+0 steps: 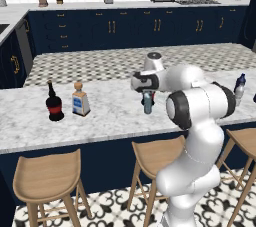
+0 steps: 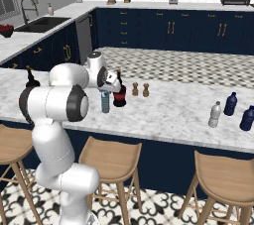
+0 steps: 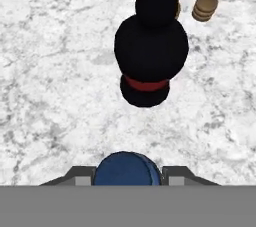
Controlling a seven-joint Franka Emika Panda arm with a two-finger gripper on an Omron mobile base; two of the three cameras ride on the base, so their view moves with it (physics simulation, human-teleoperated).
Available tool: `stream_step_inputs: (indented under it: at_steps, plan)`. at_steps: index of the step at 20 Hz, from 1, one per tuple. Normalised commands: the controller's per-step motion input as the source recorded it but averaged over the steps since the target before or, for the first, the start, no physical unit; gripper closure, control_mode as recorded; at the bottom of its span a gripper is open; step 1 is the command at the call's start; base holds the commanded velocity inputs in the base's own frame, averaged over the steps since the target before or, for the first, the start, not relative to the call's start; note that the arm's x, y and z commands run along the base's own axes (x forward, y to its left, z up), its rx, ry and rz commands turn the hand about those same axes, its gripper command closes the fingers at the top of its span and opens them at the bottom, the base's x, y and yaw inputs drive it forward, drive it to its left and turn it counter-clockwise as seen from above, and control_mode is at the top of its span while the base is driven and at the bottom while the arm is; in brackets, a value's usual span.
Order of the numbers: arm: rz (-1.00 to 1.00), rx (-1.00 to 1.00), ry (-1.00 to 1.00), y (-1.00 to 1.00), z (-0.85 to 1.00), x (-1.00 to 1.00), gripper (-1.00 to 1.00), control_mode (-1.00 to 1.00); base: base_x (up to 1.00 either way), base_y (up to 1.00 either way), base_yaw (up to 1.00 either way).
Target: Move the plastic bottles in the middle to the plastics group, and the glass bottles in the middle to the glass group.
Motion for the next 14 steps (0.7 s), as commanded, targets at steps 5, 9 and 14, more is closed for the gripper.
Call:
stream_step_inputs:
  at_steps: [5,9,14]
  plan:
    - [-0.07,-0.04,-0.05,-0.65,0.24,-0.74,1.0,-1.0,0.0,0.0,0.0]
    - [-0.1,-0.1,0.0,-0.83,0.15,-0.53,1.0,-1.0,0.0,0.0,0.0]
    - [-0.13,-0.12,0.0,-0.97,0.04,-0.3,1.0,-1.0,0.0,0.0,0.0]
